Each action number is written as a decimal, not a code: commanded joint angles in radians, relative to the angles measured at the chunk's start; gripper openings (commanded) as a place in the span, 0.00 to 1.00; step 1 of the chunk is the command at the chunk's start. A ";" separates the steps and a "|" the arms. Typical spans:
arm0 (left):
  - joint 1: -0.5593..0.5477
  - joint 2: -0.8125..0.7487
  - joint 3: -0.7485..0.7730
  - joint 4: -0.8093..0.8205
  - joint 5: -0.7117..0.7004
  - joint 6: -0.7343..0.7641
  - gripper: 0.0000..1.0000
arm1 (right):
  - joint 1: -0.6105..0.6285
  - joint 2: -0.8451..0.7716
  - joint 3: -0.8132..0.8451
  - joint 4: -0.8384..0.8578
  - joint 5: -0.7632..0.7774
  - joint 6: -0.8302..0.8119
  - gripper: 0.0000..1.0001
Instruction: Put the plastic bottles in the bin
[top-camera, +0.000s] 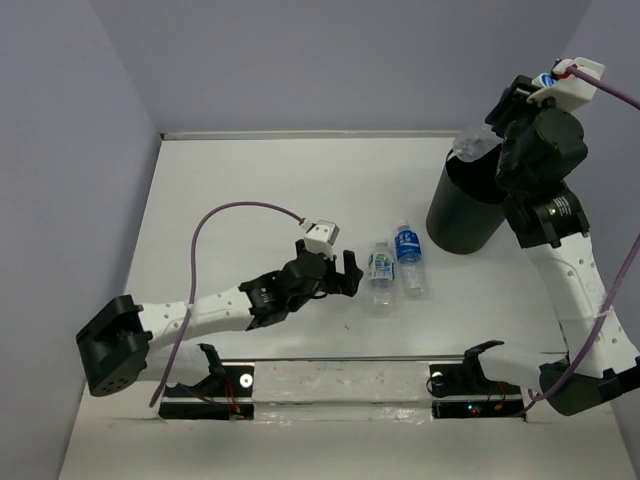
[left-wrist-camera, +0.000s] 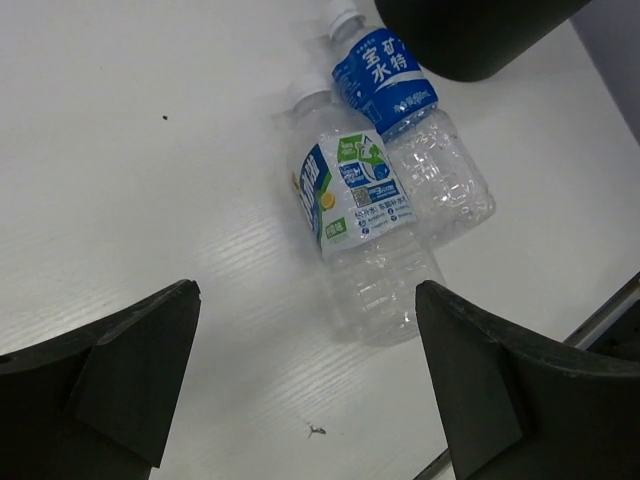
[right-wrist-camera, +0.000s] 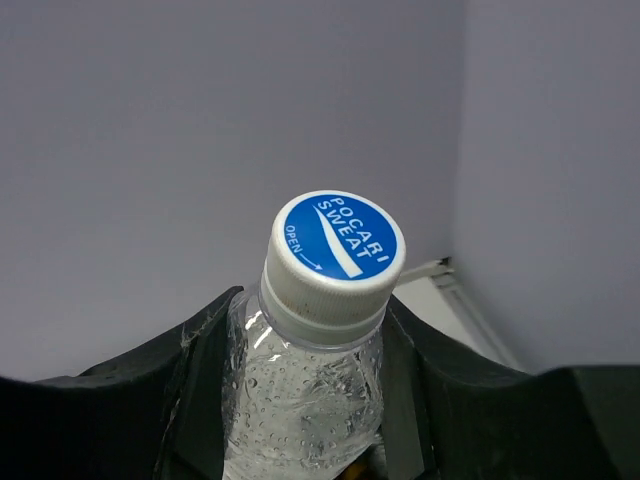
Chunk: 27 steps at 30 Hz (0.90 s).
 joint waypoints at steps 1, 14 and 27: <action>-0.011 0.115 0.112 0.007 0.028 -0.050 0.99 | -0.086 0.036 -0.009 -0.004 0.147 -0.155 0.19; -0.058 0.402 0.284 -0.053 0.028 -0.047 0.99 | -0.244 0.139 -0.163 -0.015 0.022 -0.072 0.27; -0.086 0.560 0.382 -0.110 0.011 -0.039 0.99 | -0.265 0.058 -0.195 -0.132 -0.147 0.095 0.98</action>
